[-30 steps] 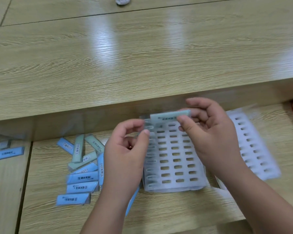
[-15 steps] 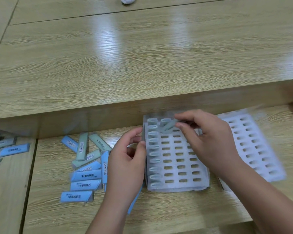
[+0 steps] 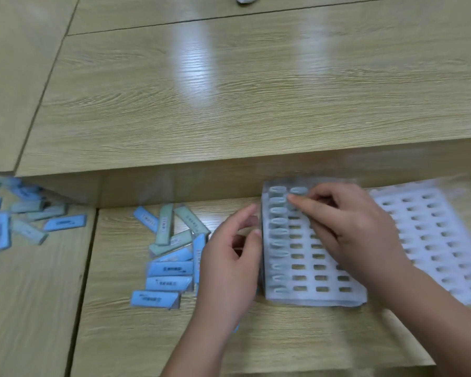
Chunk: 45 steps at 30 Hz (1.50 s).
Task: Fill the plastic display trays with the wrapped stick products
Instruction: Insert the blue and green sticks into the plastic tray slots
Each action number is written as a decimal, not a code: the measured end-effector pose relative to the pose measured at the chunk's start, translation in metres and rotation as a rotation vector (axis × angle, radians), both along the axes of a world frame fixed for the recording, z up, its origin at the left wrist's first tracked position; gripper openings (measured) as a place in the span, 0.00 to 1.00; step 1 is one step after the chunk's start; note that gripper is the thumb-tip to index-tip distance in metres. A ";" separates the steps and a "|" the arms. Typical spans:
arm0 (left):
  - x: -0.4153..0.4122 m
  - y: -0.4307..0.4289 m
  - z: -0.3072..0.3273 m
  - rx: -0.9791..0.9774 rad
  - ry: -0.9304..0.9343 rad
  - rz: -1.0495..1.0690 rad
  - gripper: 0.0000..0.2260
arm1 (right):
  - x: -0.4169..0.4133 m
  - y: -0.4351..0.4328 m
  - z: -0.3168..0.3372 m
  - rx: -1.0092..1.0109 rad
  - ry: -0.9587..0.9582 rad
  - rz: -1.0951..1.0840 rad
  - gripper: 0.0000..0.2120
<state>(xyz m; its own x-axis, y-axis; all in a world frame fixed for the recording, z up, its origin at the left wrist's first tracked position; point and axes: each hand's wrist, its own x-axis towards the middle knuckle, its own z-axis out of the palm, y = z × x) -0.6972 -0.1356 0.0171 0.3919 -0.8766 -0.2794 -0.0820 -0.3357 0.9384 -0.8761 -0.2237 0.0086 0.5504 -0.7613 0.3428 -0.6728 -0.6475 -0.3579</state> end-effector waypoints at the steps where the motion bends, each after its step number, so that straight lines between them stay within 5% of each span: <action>1: 0.003 0.008 0.001 0.012 -0.010 0.001 0.14 | -0.001 0.002 0.001 0.004 -0.025 -0.016 0.18; 6: 0.044 0.063 -0.004 0.039 -0.231 0.158 0.13 | 0.014 0.036 0.017 -0.002 -0.105 -0.107 0.16; 10: 0.098 0.063 -0.015 0.167 -0.517 0.230 0.09 | 0.071 0.068 0.028 0.052 -0.138 0.070 0.12; 16: 0.140 0.014 -0.023 0.312 -0.612 0.126 0.12 | 0.184 0.037 0.018 0.285 0.362 -0.051 0.06; 23: 0.146 0.011 -0.024 0.437 -0.672 0.079 0.14 | 0.205 0.029 -0.003 0.299 0.466 -0.190 0.07; 27: 0.146 0.014 -0.020 0.474 -0.727 0.034 0.17 | 0.201 0.032 -0.004 0.357 0.344 -0.206 0.08; 33: 0.140 0.034 0.011 0.164 -0.355 0.147 0.03 | 0.156 0.041 0.032 0.524 -0.080 -0.128 0.09; 37: 0.101 0.048 0.044 -0.059 -0.184 0.067 0.11 | 0.099 0.063 0.052 0.721 -0.390 -0.070 0.20; 45: 0.021 0.021 0.051 -0.160 -0.087 -0.034 0.08 | -0.018 0.050 0.044 0.604 -0.678 -0.379 0.14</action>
